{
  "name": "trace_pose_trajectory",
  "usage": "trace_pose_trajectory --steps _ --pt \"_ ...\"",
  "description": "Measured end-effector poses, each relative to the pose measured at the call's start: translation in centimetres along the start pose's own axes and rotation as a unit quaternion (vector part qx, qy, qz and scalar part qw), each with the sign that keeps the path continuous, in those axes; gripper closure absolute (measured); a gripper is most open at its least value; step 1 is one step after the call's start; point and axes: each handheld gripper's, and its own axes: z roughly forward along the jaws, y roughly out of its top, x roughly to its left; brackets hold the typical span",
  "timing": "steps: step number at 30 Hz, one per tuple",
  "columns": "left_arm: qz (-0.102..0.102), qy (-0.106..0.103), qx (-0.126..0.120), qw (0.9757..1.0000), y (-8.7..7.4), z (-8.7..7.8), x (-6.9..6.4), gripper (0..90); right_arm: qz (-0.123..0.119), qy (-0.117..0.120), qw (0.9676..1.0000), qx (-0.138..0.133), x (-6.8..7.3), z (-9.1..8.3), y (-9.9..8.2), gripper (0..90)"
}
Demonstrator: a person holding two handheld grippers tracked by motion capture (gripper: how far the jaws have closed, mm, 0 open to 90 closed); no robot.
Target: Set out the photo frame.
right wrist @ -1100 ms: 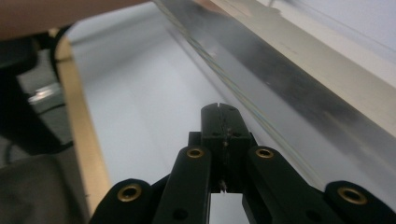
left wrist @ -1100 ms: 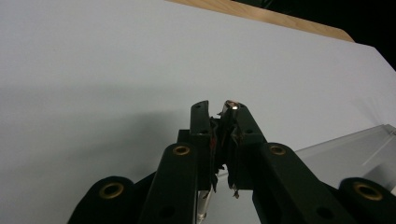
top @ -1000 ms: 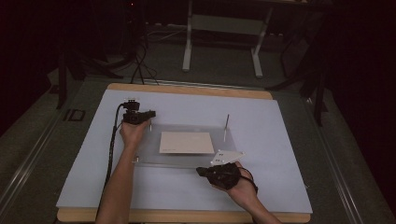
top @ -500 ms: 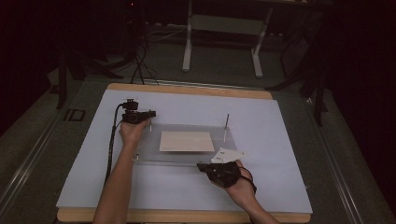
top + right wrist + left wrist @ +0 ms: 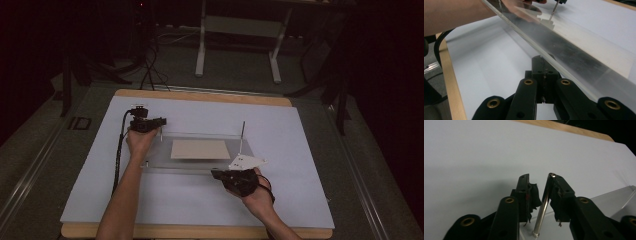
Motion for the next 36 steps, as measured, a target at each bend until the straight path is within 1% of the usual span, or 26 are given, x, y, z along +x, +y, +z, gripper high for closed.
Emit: trace_pose_trajectory --steps 2,5,8,11,18,20,21,22,23,24,27,29,31,36 --pt "0.012 0.003 -0.001 0.9999 0.1 -0.3 0.0 66.1 0.003 -0.001 1.0 -0.003 -0.1 -0.1 0.2 90.0" --pt "0.02 0.008 0.0 0.9998 0.1 -0.7 0.0 64.4 0.002 -0.003 1.0 -0.006 -0.2 -0.2 0.5 90.0" --pt "0.02 -0.005 0.002 0.9998 0.1 -1.2 0.0 63.4 0.005 -0.005 0.9999 -0.009 -0.3 -0.3 0.8 90.0" --pt "0.034 -0.015 -0.002 0.9993 -0.1 -1.9 -0.3 62.2 0.007 -0.007 0.9999 -0.013 -0.4 -0.3 1.0 90.0" --pt "0.067 -0.021 -0.017 0.9974 -0.8 -4.0 -0.9 61.4 0.012 -0.011 0.9996 -0.023 -0.7 -0.6 1.5 90.0" --pt "0.077 -0.022 -0.025 0.9965 -1.0 -4.8 -1.1 61.3 0.015 -0.01 0.9995 -0.025 -0.9 -0.6 1.6 90.0" --pt "0.079 -0.025 -0.028 0.9962 -1.2 -5.1 -1.2 61.3 0.015 -0.012 0.9994 -0.028 -0.9 -0.7 1.8 90.0" --pt "0.079 -0.025 -0.028 0.9962 -1.2 -5.1 -1.2 61.1 0.015 -0.012 0.9994 -0.028 -0.9 -0.7 1.8 90.0" --pt "0.087 -0.029 -0.033 0.9952 -1.4 -5.9 -1.3 60.8 0.016 -0.014 0.9993 -0.03 -1.1 -0.7 2.1 90.0" --pt "0.091 -0.03 -0.036 0.9948 -1.5 -6.2 -1.4 60.8 0.016 -0.015 0.9992 -0.032 -1.1 -0.7 2.2 90.0" --pt "0.094 -0.033 -0.047 0.9939 -1.8 -7.2 -1.4 60.6 0.017 -0.019 0.999 -0.036 -1.4 -0.8 2.7 90.0" --pt "0.1 -0.034 -0.053 0.9929 -2.1 -7.9 -1.4 60.7 0.018 -0.019 0.999 -0.037 -1.6 -0.8 3.0 90.0" --pt "0.106 -0.033 -0.054 0.9924 -2.3 -8.4 -1.3 60.6 0.019 -0.021 0.9988 -0.04 -1.8 -0.8 3.3 90.0" --pt "0.108 -0.035 -0.06 0.9917 -2.8 -9.2 -0.8 59.7 0.019 -0.027 0.9984 -0.046 -2.2 -0.7 4.1 90.0"
